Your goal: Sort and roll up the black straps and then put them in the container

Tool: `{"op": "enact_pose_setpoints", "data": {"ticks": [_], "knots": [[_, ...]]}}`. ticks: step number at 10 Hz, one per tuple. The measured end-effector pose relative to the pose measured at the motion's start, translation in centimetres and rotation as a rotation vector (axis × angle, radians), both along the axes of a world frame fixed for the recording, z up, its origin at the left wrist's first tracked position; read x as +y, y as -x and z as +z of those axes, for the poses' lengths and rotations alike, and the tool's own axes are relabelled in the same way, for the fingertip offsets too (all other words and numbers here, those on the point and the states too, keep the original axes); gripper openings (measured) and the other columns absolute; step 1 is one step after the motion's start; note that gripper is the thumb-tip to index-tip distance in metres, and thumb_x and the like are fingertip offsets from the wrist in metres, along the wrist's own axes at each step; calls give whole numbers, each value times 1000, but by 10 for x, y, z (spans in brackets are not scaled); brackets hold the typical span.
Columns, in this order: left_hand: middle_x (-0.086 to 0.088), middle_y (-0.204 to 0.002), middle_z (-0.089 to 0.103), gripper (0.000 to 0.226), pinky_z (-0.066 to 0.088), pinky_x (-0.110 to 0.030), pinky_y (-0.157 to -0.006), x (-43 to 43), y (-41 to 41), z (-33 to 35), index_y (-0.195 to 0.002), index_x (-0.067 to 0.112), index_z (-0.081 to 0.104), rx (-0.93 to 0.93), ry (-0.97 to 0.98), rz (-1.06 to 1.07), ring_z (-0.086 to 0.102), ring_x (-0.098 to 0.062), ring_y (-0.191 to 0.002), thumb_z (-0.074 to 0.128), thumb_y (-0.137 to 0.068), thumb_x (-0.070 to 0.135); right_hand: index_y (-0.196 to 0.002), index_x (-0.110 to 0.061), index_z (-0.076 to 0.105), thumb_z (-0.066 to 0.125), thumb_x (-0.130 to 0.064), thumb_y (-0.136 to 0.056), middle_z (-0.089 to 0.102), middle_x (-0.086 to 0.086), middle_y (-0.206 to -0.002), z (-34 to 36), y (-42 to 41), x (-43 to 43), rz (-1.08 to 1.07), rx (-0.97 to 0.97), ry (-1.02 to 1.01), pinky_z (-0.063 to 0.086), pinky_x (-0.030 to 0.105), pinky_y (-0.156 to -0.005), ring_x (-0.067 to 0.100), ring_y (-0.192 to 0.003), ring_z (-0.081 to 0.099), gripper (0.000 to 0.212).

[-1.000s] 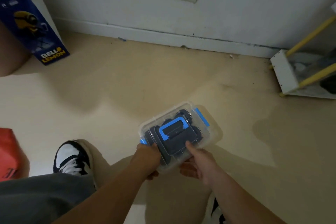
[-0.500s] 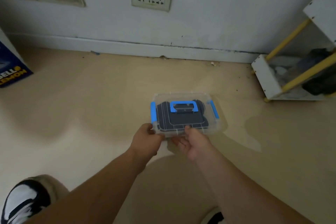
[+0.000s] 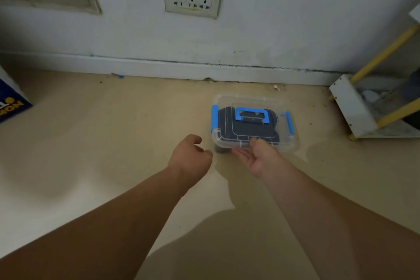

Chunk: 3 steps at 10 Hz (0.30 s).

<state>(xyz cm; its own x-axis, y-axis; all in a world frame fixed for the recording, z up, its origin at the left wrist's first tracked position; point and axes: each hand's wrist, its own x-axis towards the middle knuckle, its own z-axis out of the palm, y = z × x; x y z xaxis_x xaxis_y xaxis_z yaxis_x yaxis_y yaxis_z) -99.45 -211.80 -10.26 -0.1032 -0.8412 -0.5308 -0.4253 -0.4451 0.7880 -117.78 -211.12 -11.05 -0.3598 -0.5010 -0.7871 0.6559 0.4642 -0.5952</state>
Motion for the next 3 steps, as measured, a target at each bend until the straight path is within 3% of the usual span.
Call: {"op": "enact_pose_setpoints", "data": {"ticks": [2, 3], "knots": [[-5, -120, 68, 52, 60, -39, -84, 4, -2, 2, -149, 19, 48, -15, 11, -88, 71, -25, -101, 62, -99, 24, -142, -8, 54, 57, -19, -109, 73, 20, -122, -4, 8, -7, 33, 68, -8, 66, 41, -67, 31, -100, 76, 34], [-7, -117, 68, 49, 54, -32, -76, 3, -7, 13, -148, 18, 48, -34, 16, -90, 66, -23, -89, 61, -101, 23, -144, -9, 52, 61, -42, -106, 66, 21, -133, 0, 5, 7, 142, 108, -128, 63, 48, -78, 33, -102, 73, 51]]}}
